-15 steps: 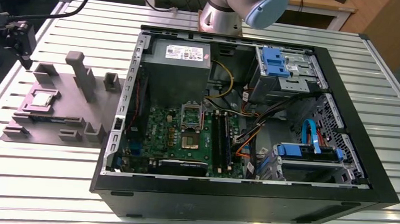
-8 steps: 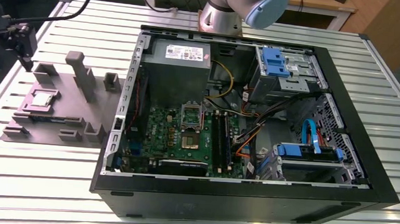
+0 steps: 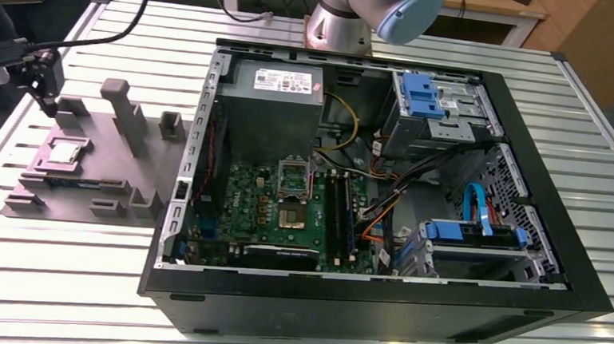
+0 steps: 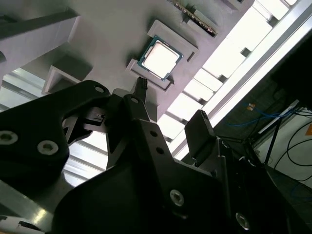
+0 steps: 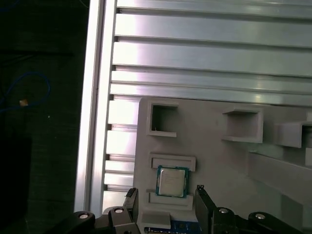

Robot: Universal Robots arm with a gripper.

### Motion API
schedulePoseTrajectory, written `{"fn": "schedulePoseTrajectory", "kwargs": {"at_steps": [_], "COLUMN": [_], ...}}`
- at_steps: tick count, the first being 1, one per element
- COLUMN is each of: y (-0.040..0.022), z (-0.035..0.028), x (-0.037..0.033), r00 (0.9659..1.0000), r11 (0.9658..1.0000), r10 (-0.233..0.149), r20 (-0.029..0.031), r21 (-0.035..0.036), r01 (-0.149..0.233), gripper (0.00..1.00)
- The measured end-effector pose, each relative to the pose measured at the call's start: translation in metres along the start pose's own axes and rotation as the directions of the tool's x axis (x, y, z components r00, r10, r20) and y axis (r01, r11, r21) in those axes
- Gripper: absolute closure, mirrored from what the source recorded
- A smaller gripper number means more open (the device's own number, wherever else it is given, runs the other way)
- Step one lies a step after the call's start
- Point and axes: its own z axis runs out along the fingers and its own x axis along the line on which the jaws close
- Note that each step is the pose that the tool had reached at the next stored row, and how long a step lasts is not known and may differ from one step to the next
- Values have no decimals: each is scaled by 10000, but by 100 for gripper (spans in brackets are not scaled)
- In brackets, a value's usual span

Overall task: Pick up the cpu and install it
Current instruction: 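Pick up the cpu and move it towards the insertion slot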

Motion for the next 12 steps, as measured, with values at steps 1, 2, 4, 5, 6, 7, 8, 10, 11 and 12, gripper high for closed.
{"fn": "schedulePoseTrajectory", "kwargs": {"at_steps": [1, 2, 4, 5, 6, 7, 8, 10, 11, 12], "y": [-5, -6, -8, -10, -12, -13, -14, -16, -16, -17], "z": [15, 28, 58, 76, 93, 111, 130, 165, 176, 180], "x": [0, 0, -1, -6, -12, -15, -23, -29, -30, -30], "r00": [10000, 9999, 9995, 9994, 9994, 9994, 9994, 9994, 9994, 9994], "r11": [10000, 9999, 9995, 9994, 9994, 9994, 9994, 9994, 9994, 9994], "r10": [34, 110, 303, 337, 342, 343, 343, 343, 344, 344], "r20": [2, 6, 15, 15, 15, 16, 17, 17, 17, 15], "r21": [0, -1, -4, -4, -4, -4, -4, -5, -5, -4], "r01": [-34, -110, -303, -337, -342, -343, -343, -343, -344, -344], "gripper": [42, 42, 42, 42, 42, 42, 42, 42, 42, 42]}}
